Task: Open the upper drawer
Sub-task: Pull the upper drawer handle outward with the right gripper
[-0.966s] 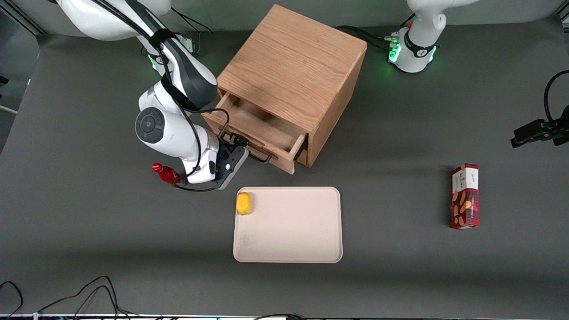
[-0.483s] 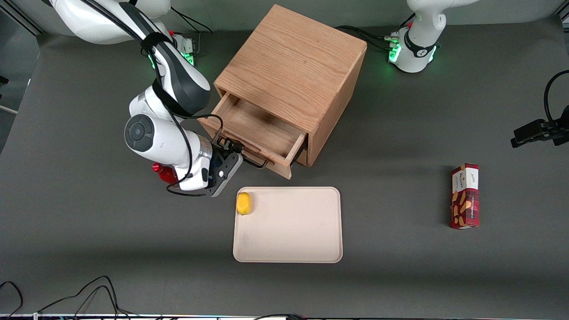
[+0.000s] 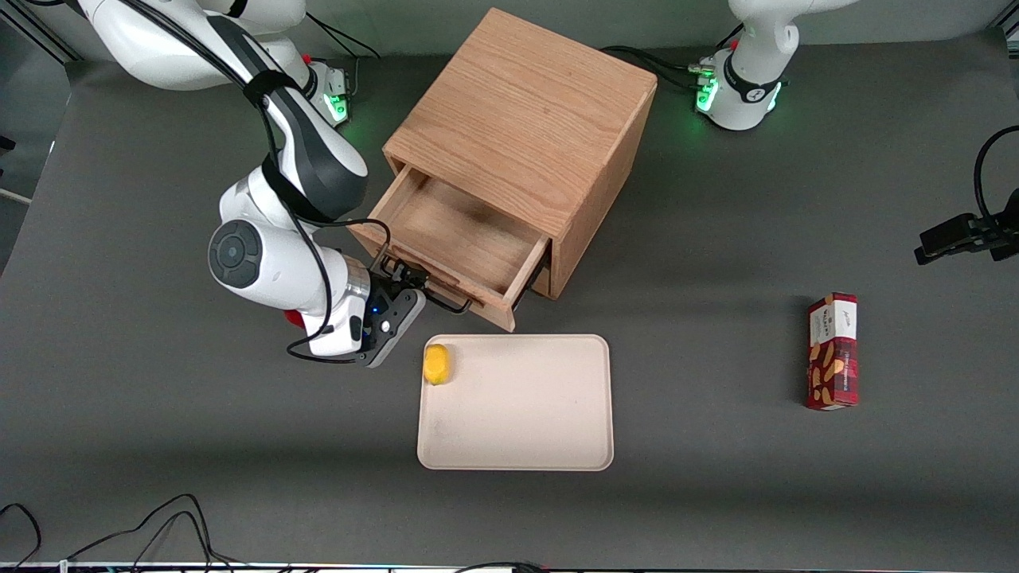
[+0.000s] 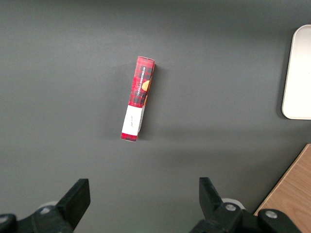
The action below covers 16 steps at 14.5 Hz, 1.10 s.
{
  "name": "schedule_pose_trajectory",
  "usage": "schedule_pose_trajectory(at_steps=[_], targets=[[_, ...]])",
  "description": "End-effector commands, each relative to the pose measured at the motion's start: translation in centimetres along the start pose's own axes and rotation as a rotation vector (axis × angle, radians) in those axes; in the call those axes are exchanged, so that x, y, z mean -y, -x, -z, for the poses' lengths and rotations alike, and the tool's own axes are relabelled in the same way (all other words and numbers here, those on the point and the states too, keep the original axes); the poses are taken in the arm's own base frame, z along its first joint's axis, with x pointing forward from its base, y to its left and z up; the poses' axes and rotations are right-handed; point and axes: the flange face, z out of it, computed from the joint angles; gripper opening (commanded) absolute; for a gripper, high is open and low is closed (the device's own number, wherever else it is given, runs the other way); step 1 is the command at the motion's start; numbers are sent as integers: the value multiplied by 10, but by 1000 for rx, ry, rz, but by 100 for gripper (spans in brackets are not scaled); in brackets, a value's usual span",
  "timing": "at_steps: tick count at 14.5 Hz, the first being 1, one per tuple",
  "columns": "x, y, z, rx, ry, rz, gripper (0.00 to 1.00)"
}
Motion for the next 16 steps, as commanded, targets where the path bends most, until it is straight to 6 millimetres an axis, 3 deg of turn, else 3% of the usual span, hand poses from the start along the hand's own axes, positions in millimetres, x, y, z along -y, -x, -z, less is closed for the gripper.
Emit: schedule_pose_trajectory(at_steps=[1,7,16], targets=[[-13,-7,6,-3,-1,27,100],[-33,-8,11,9,2,18,100],[-46,-14,12,4,4,33,100]])
